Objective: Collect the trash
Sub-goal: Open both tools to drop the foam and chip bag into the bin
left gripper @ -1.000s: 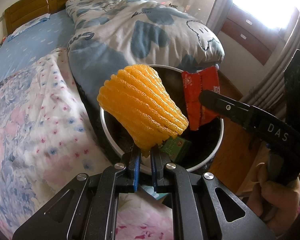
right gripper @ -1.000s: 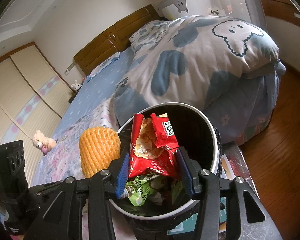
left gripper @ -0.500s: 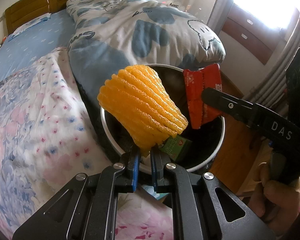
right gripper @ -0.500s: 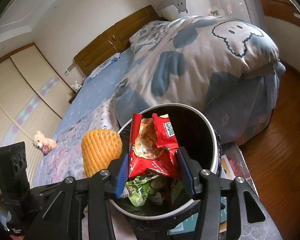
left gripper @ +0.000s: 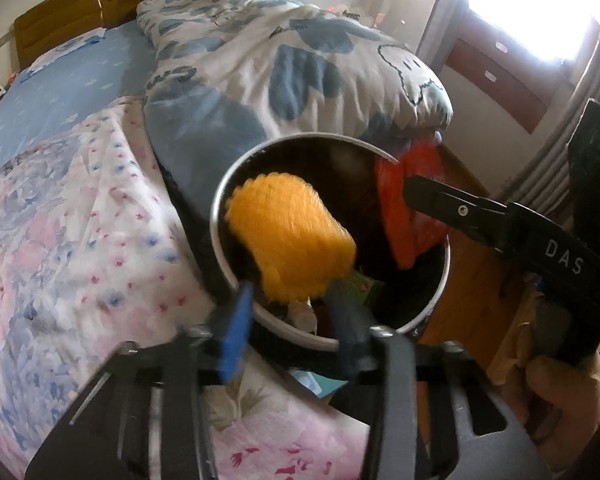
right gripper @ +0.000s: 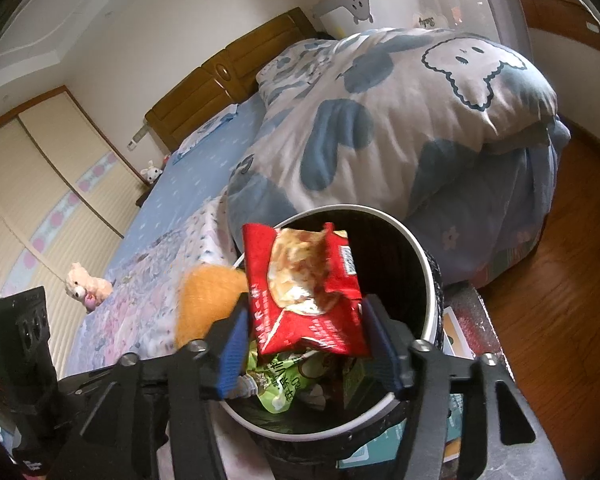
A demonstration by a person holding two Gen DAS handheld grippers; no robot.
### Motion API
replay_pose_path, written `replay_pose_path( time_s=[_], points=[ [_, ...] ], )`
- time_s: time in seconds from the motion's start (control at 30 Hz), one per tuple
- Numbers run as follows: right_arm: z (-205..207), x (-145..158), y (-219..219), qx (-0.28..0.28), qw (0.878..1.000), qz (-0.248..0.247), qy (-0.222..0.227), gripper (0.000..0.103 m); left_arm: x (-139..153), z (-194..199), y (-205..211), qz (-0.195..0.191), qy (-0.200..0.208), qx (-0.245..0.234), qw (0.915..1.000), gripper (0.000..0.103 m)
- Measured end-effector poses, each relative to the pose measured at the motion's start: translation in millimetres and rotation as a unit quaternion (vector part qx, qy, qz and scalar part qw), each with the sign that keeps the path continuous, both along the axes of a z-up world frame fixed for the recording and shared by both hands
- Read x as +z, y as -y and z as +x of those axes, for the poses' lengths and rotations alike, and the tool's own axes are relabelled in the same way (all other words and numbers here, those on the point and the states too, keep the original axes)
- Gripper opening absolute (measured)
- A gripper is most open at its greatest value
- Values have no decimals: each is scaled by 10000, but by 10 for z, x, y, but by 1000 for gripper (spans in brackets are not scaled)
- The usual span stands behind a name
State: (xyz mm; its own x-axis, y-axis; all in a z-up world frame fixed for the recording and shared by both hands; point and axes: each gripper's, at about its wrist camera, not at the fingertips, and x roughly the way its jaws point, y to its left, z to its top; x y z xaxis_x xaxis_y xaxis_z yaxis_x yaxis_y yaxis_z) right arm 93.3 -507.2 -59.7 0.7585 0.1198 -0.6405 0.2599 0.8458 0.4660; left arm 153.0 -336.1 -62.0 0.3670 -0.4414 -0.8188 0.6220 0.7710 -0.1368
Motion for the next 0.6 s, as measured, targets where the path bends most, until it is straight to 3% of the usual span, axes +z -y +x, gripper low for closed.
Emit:
replay_pose_path(
  time_s=[0.07,0.2,0.33,0.43,0.6],
  points=[
    [-16,7,10,-50,10000,18,20,74,26,-11,-38,-34,18,16,10000,43],
    [-59,44,13,-136,9999,35,55,75,62,-57,-165,-110,47,83,9999,47],
    [-159,137,-58,-178,9997,-20,182,83,82,-163,-368,-243,85,286,9993,53],
    [-248,189,-135,-213,9994,-33,282,90,94,-287,-593,-347,221,553,9976,59],
    [-417,211,-405,-126,9991,-105,380,91,133,-465,-968,-415,517,991,9929,72]
  ],
)
